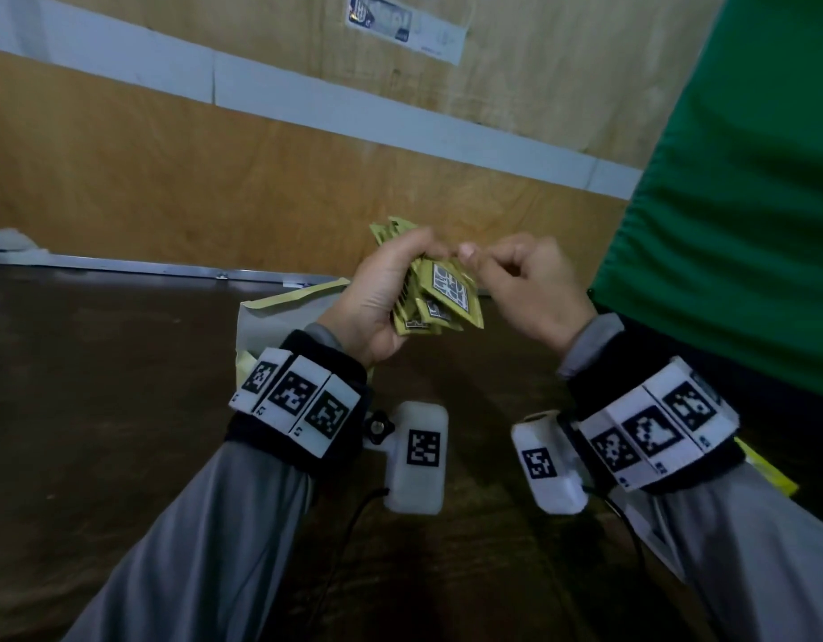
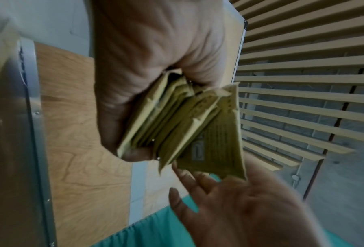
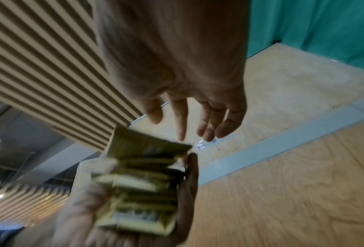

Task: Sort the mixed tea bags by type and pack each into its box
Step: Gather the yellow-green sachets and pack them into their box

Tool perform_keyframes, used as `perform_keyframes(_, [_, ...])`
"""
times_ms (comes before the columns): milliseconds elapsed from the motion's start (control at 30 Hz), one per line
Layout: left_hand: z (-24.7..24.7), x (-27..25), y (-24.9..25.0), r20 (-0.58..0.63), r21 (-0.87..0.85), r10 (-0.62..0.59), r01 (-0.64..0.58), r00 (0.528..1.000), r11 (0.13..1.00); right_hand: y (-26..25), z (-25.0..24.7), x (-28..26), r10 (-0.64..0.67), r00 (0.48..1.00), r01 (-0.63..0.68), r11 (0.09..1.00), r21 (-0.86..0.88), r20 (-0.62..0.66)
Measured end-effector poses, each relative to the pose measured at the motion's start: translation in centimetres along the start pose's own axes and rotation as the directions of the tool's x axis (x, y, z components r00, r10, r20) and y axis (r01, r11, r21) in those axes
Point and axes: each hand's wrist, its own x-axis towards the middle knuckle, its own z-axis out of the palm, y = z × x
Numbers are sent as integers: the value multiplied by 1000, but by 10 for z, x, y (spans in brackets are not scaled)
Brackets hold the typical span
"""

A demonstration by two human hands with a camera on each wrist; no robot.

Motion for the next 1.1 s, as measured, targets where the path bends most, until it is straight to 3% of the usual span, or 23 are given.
perform_keyframes(133, [-5, 3, -1, -72, 20, -111, 113, 991, 993, -5, -16, 3, 82, 985, -102, 987, 128, 152])
perform_keyframes(233, [0, 2, -2, -46, 16, -125, 126, 991, 992, -8, -25, 1, 64, 899, -49, 998, -45, 433])
perform_keyframes(300, [7, 1, -4, 1, 29, -137, 137, 991, 990, -9, -19, 1, 76, 853, -10, 992, -128, 517])
perform_keyframes(433, [15, -3, -4, 88, 20, -142, 141, 986, 990, 0, -7, 4, -44, 878, 107, 989, -106, 478])
perform_keyframes(567, [11, -10, 3, 122, 144, -205, 187, 971, 972, 7, -10, 1, -136, 867, 230, 962, -144, 479])
perform_keyframes(667, [11, -10, 3, 95, 154, -237, 221, 967, 963, 6, -14, -2, -99, 851, 188, 974, -123, 515])
perform_keyframes(800, [14, -7, 1, 75, 153, -257, 243, 964, 958, 4, -8, -2, -76, 868, 77, 997, 20, 491])
perform_keyframes(967, [12, -5, 2, 90, 143, -250, 235, 964, 961, 7, -5, -2, -116, 908, 139, 990, -27, 402])
perform_keyframes(1100, [1, -7, 5, 205, 168, -232, 199, 951, 966, 12, -9, -3, -134, 931, 144, 990, -6, 340])
